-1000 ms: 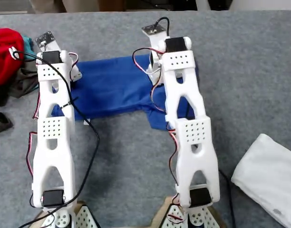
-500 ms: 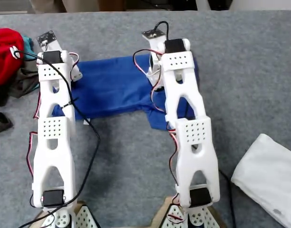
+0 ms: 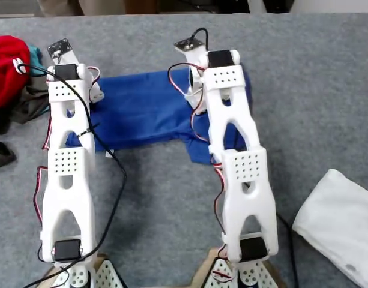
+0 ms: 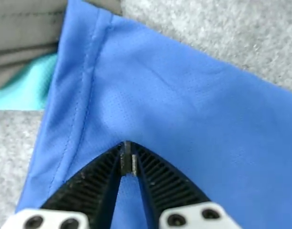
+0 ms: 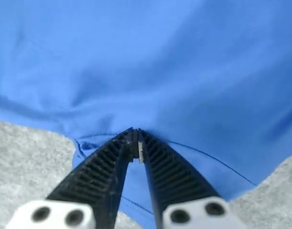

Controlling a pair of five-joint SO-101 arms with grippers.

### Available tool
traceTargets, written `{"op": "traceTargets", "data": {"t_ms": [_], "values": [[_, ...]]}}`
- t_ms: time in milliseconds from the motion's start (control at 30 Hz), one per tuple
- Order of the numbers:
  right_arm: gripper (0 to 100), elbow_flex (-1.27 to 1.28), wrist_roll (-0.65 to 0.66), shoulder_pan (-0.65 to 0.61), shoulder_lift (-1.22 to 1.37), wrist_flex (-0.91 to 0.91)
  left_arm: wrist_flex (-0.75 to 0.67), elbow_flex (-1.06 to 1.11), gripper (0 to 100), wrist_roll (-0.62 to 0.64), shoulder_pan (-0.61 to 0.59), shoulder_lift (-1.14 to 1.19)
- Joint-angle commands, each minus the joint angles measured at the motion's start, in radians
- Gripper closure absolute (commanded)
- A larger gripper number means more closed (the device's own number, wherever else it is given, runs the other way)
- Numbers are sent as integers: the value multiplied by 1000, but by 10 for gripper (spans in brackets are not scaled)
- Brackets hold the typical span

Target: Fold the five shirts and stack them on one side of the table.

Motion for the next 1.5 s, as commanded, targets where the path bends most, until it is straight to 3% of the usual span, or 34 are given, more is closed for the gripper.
{"op": "traceTargets", "data": {"t_ms": [0, 400, 867, 1267, 1467], "values": [[994, -8, 38, 2, -10, 28, -26, -37, 982, -8, 15, -8], [994, 47, 40, -8, -16, 52, -26, -37, 982, -8, 15, -8], [994, 435, 41, -18, -292, 44, -26, -37, 982, -8, 15, -8], [994, 866, 40, -97, -495, -160, -26, -37, 982, -8, 15, -8], [994, 914, 41, -94, -671, -173, -26, -37, 982, -8, 15, -8]]}}
